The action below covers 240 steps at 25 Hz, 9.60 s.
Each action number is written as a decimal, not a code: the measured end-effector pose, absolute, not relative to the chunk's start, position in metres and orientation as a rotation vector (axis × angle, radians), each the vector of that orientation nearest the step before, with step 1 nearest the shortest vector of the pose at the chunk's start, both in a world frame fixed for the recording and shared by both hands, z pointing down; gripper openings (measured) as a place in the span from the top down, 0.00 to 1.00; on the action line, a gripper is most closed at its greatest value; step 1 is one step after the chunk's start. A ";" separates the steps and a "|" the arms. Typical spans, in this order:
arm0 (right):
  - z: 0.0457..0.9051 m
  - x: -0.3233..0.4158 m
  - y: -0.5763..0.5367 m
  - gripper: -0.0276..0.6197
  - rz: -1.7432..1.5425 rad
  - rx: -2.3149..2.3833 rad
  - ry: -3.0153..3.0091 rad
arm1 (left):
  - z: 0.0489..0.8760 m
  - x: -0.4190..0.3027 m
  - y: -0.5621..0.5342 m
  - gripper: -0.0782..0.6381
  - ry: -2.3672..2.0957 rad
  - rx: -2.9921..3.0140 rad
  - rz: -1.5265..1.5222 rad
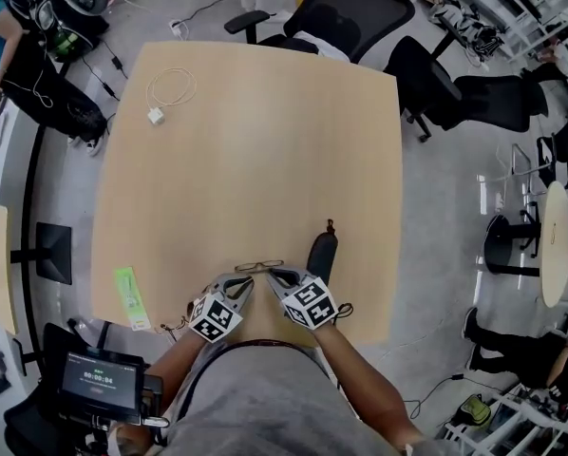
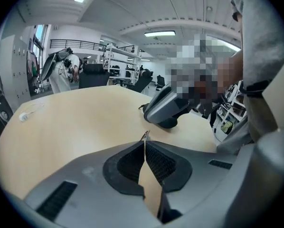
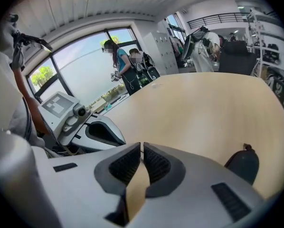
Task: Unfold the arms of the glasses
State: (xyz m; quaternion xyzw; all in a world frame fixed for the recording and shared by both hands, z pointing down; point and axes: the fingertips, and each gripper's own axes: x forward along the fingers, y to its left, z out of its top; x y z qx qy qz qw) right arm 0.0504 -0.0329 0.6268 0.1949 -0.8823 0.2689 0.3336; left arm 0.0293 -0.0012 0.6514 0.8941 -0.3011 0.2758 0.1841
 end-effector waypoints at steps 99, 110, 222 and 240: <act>0.729 0.017 -0.012 0.95 0.757 0.373 -2.092 | 0.715 0.011 -0.029 0.87 -0.752 2.713 1.057; 0.730 0.014 -0.018 0.95 0.782 0.353 -2.131 | 0.711 0.018 -0.033 0.87 -0.759 2.760 1.038; 0.726 -0.010 0.038 0.55 1.065 0.149 -2.210 | 0.749 0.002 -0.058 0.83 -0.566 2.674 1.596; 0.714 -0.008 0.048 0.55 1.139 0.077 -2.166 | 0.734 -0.007 -0.027 0.83 -0.159 2.491 1.500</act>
